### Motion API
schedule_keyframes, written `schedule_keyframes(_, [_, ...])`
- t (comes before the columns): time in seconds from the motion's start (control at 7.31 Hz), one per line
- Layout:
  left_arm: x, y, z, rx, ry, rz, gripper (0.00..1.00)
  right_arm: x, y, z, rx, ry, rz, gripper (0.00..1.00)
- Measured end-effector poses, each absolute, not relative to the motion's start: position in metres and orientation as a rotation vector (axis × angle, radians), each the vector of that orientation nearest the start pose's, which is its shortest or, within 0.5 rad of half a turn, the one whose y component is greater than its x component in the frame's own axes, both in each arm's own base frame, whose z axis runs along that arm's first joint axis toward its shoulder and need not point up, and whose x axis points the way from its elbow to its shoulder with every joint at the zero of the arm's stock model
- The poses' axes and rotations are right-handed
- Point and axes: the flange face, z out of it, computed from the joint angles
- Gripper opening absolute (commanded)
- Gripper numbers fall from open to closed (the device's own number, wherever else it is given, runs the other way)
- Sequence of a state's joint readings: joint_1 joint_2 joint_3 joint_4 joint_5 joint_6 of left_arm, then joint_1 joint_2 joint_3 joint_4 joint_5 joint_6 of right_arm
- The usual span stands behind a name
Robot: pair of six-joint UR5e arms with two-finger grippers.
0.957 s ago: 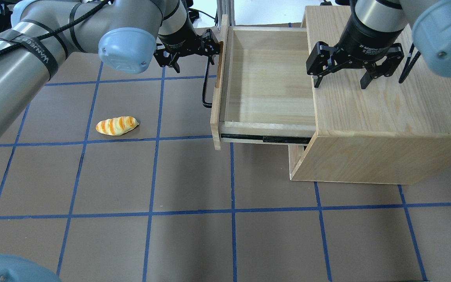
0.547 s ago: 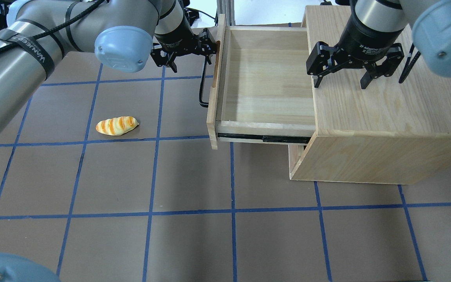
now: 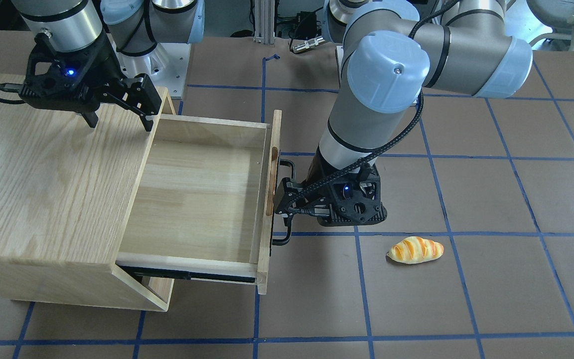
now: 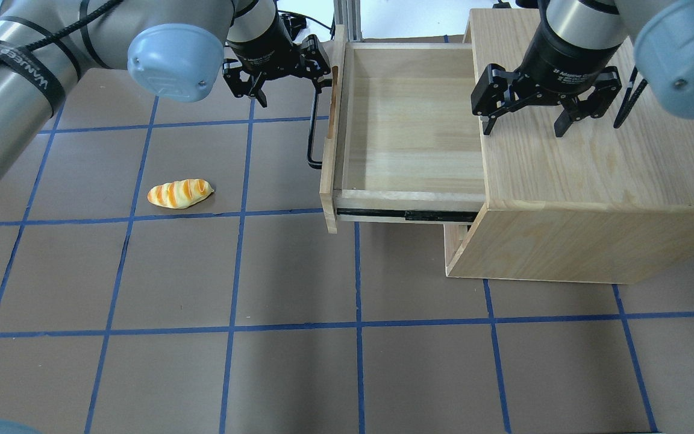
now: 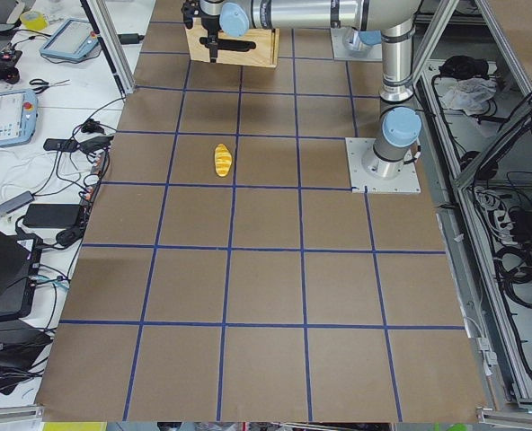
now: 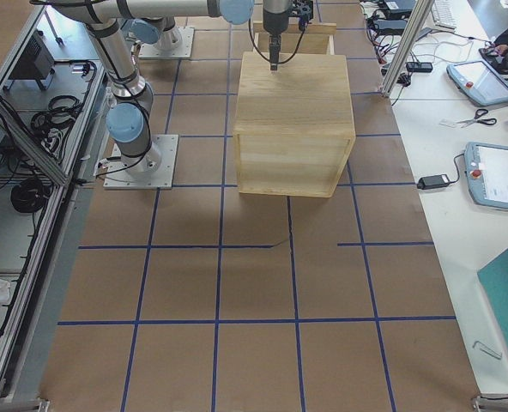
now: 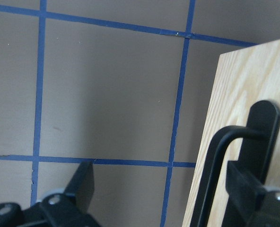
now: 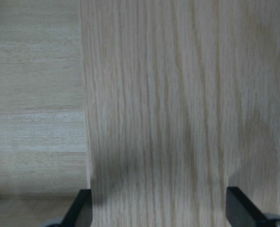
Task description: Open upper drawer
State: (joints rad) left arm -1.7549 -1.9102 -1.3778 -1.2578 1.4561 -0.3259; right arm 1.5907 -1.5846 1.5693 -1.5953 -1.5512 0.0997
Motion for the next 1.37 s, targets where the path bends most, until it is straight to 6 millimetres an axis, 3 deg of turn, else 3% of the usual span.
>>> schedule_keyframes(0.27, [-0.249,-0.606,0.446,-0.221,3.255,-0.23,1.0,0.145,-0.487,0.498,0.124,3.118,-0.06,1.0])
schedule_keyframes(0.41, [-0.23,-0.609,0.463,-0.179,3.223,-0.243,1.0,0.145,-0.487,0.498,0.124,3.118,-0.06,1.0])
schedule_keyframes(0.82, [-0.14,-0.607,0.495,-0.004,3.163,-0.178,1.0,0.145,-0.487,0.498,0.124,3.117,-0.06,1.0])
schedule_keyframes(1.09, [-0.096,-0.582,0.503,0.075,3.06,-0.085,1.0,0.145,-0.487,0.498,0.124,3.117,-0.06,1.0])
schedule_keyframes(1.37, [-0.089,-0.554,0.503,0.081,3.018,-0.046,1.0,0.145,-0.487,0.498,0.124,3.117,-0.06,1.0])
